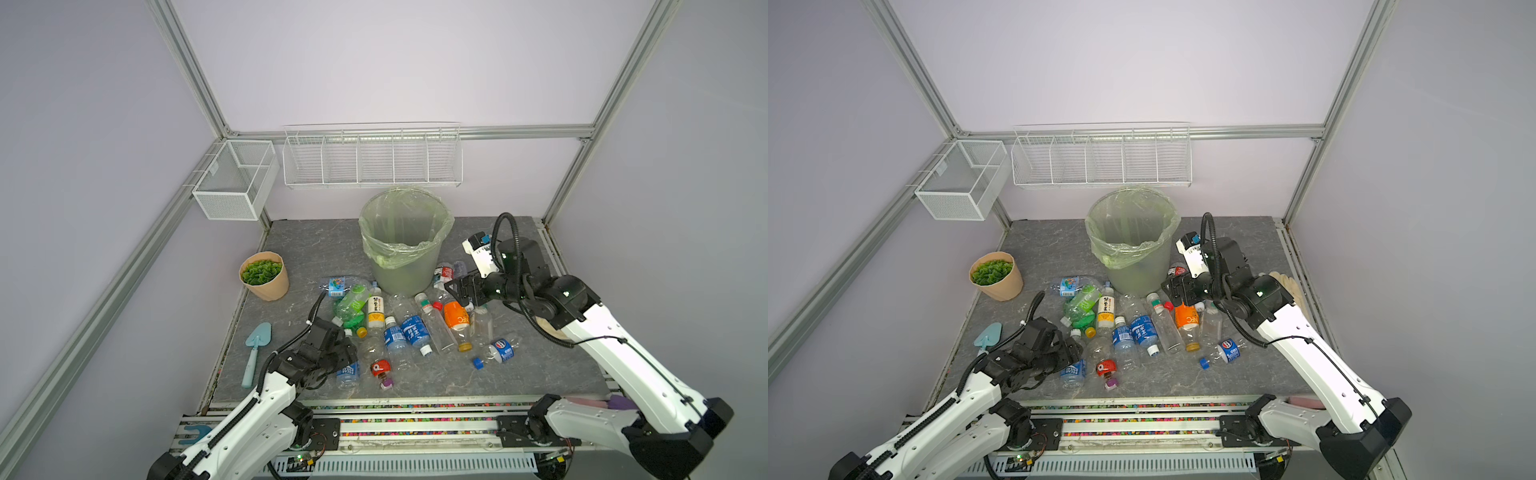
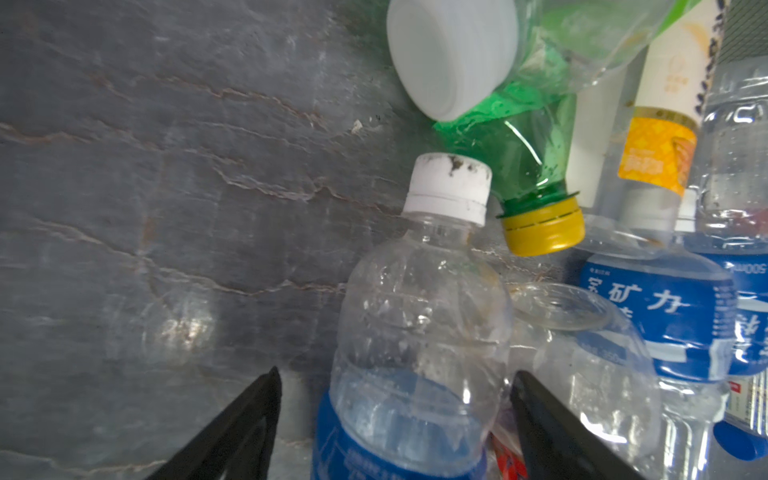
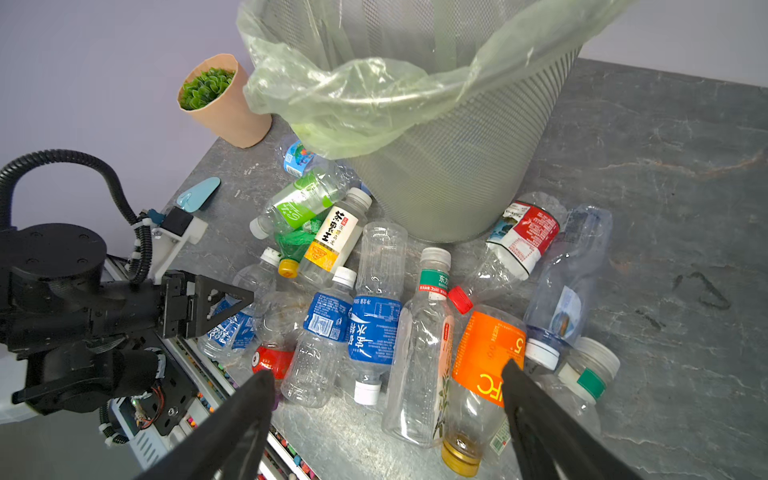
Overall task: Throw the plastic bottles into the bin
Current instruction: 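Close the left gripper on the clear white-capped bottle and lift it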
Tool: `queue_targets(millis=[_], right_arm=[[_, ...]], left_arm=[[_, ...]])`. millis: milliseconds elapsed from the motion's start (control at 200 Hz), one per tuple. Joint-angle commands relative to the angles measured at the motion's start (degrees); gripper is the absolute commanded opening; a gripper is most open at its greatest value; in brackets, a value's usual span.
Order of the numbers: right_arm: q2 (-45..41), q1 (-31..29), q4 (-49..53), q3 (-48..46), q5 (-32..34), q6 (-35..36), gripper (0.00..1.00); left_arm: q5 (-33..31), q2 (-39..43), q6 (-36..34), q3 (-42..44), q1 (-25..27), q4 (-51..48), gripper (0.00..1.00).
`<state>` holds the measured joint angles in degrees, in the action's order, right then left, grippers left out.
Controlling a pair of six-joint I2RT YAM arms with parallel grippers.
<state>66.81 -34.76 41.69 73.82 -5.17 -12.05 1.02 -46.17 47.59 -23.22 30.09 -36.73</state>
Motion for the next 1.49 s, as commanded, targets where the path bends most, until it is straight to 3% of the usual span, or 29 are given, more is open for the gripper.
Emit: queue_targets(millis=[0, 490, 585, 755, 945, 1225, 1490], right_arm=[[-1.0, -0.3, -1.3, -1.7, 0.7, -1.5, 0.88], [-0.4, -0.3, -1.8, -2.4, 1.2, -1.9, 0.88], [-0.6, -0.2, -2.0, -2.9, 1.4, -2.1, 0.88], [-1.4, -0.2, -2.1, -3.6, 1.9, -2.1, 0.88], [-1.8, -0.2, -1.6, -3.7, 2.6, -1.9, 0.88], [-2.7, -0.2, -0.8, -3.7, 3.2, -1.9, 0.88], [-5.3, -0.3, -0.3, -4.7, 4.1, -1.8, 0.88]], left_arm=[[0.3, -1.0, 1.1, 0.8, 0.3, 0.9, 0.84], [-0.2, -5.2, 1.1, 3.1, 0.3, 3.8, 0.73], [-0.1, -5.5, 1.1, 3.1, 0.3, 3.5, 0.65], [-1.0, -3.2, 1.3, 2.3, 0.3, 1.7, 0.42], [-1.6, 1.0, 2.4, 1.6, 0.3, -1.2, 0.31], [-3.9, 7.9, 4.1, -1.9, 0.3, -7.1, 0.28], [-7.7, 13.9, 3.0, -8.3, 0.3, -5.9, 0.28]])
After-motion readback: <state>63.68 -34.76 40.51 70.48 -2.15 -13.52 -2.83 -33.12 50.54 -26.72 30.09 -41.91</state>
